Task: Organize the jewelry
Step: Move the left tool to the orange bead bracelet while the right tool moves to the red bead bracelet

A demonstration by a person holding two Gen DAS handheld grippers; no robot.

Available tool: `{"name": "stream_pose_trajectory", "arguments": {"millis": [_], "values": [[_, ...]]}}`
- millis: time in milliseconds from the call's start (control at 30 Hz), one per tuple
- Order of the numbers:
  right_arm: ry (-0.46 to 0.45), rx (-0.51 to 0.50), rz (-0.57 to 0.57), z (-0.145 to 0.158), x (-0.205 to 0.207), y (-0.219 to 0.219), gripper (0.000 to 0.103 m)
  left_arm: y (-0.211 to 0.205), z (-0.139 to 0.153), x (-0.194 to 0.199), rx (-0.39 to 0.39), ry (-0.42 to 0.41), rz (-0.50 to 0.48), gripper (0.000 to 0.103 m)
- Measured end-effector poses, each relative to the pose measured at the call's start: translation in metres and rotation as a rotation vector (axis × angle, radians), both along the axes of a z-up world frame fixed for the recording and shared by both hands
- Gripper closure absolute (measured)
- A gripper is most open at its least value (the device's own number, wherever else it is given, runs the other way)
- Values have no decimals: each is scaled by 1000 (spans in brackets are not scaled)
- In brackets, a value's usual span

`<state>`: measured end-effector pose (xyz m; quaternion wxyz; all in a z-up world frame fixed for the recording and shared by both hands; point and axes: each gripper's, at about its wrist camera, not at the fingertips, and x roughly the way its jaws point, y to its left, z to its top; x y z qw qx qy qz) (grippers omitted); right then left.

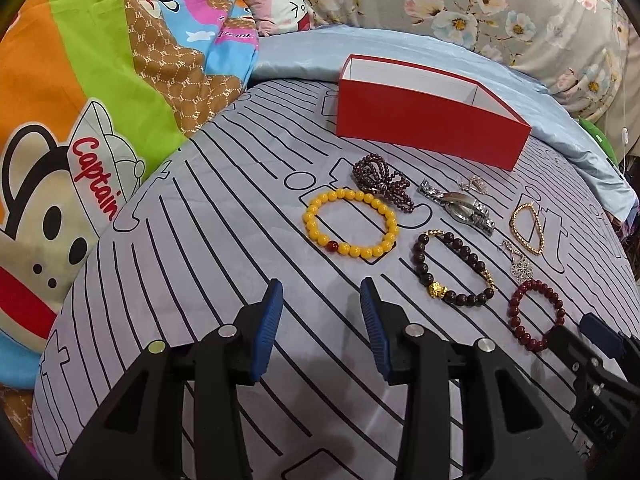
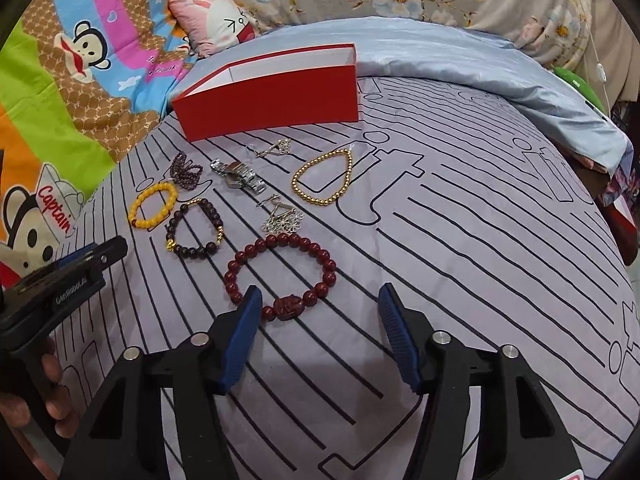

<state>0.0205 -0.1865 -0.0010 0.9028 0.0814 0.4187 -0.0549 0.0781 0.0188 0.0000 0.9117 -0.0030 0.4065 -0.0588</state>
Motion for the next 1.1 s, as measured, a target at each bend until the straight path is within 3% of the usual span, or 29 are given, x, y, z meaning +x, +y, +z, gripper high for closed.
{"name": "stream_pose_trajectory", "arguments": {"millis": [333,600,1100], "values": [[24,-53,0,-3,19,1,65,2,-2,5,-17,12,11,65],[19,-40,-9,-4,22,-3,92,15,6,25,-46,6,43,61],[18,-28,-7,-3,23,-3,93,1,-5,74,-14,31,19,63]]}}
